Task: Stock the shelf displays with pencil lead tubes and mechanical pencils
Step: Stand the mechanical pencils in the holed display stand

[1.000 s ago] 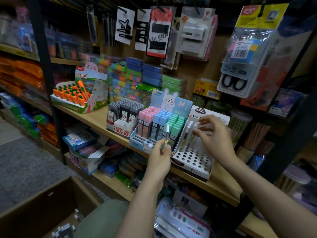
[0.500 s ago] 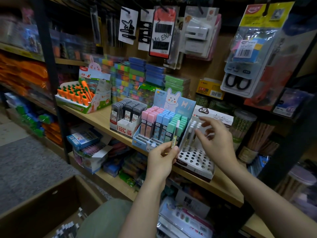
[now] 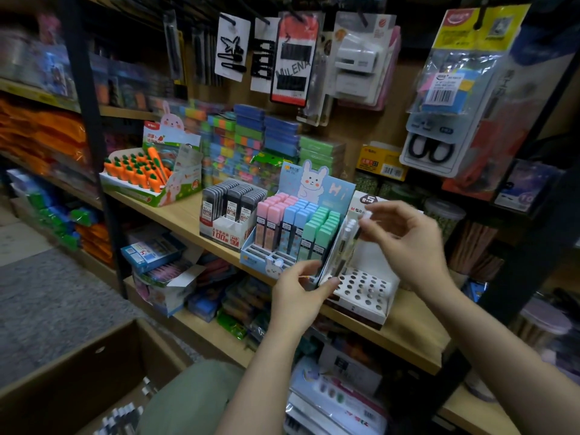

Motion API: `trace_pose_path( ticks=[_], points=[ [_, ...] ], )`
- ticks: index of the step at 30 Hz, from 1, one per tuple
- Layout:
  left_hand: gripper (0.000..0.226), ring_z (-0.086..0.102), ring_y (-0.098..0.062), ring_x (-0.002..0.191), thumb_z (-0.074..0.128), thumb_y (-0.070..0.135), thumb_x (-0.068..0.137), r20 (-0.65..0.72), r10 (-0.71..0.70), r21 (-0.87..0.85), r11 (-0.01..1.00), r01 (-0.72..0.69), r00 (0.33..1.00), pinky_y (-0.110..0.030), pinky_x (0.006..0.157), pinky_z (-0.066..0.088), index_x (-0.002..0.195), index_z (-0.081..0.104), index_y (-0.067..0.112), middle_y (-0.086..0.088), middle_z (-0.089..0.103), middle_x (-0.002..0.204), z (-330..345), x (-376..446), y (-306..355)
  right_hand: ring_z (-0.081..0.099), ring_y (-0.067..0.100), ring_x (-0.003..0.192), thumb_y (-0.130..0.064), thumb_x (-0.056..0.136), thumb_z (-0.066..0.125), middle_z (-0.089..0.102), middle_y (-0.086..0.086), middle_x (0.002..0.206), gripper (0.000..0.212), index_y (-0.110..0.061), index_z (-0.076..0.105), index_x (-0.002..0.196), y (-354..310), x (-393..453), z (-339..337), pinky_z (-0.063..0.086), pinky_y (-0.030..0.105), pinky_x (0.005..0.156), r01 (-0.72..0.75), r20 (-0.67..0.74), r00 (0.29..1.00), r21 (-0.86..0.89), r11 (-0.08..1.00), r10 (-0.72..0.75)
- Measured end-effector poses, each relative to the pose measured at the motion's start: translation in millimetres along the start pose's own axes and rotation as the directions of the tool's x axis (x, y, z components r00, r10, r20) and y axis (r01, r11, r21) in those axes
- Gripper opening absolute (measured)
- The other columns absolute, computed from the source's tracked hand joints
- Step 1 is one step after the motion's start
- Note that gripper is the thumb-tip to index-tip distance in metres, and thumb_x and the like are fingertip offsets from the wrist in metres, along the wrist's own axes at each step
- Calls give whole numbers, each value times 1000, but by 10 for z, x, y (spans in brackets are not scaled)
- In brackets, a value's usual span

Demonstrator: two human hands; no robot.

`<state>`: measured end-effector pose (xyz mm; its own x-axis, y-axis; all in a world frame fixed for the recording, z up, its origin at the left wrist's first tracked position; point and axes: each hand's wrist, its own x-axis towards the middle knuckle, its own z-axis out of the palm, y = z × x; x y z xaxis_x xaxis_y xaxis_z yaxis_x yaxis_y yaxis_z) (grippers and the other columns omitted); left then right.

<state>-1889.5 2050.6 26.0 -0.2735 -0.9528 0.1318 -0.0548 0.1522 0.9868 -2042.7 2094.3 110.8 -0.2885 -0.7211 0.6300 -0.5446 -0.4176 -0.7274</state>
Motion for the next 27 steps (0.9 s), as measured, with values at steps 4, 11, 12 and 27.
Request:
trace_pose_path(
  ticks=[4, 11, 12, 27],
  points=[
    [47, 38, -18, 122, 77, 47, 76, -182, 53, 355, 935, 15, 982, -31, 96, 40, 115, 60, 28, 5, 48, 124, 51, -1, -68, 72, 3, 78, -12, 84, 74, 73, -9, 89, 16, -18, 70, 98, 85, -16, -126, 57, 18, 73, 91, -44, 994, -180, 979, -100],
    [51, 25, -13, 108, 72, 60, 73, -217, -15, 398, 912, 102, 976, -33, 96, 39, 110, 58, 28, 10, 26, 111, 232, 29, -156, 70, 1, 83, -15, 84, 75, 71, -16, 90, 17, -22, 70, 99, 271, -150, -25, 57, 19, 76, 124, -75, 987, -235, 964, -145],
    [51, 24, -12, 106, 72, 61, 72, -220, -36, 394, 911, 123, 975, -32, 94, 40, 109, 57, 29, 8, 26, 110, 250, 38, -175, 70, 1, 83, -15, 85, 75, 71, -16, 90, 17, -23, 70, 99, 279, -149, -23, 57, 20, 75, 117, -75, 988, -230, 966, -138],
    [46, 22, -11, 103, 79, 46, 73, -241, -137, 228, 954, 193, 961, -25, 79, 32, 104, 50, 31, 5, 25, 111, 370, 101, -279, 64, -2, 79, -17, 82, 78, 65, -7, 94, 16, -23, 72, 96, 356, -20, 31, 49, 6, 72, 118, -24, 990, -388, 914, -138]
  ],
)
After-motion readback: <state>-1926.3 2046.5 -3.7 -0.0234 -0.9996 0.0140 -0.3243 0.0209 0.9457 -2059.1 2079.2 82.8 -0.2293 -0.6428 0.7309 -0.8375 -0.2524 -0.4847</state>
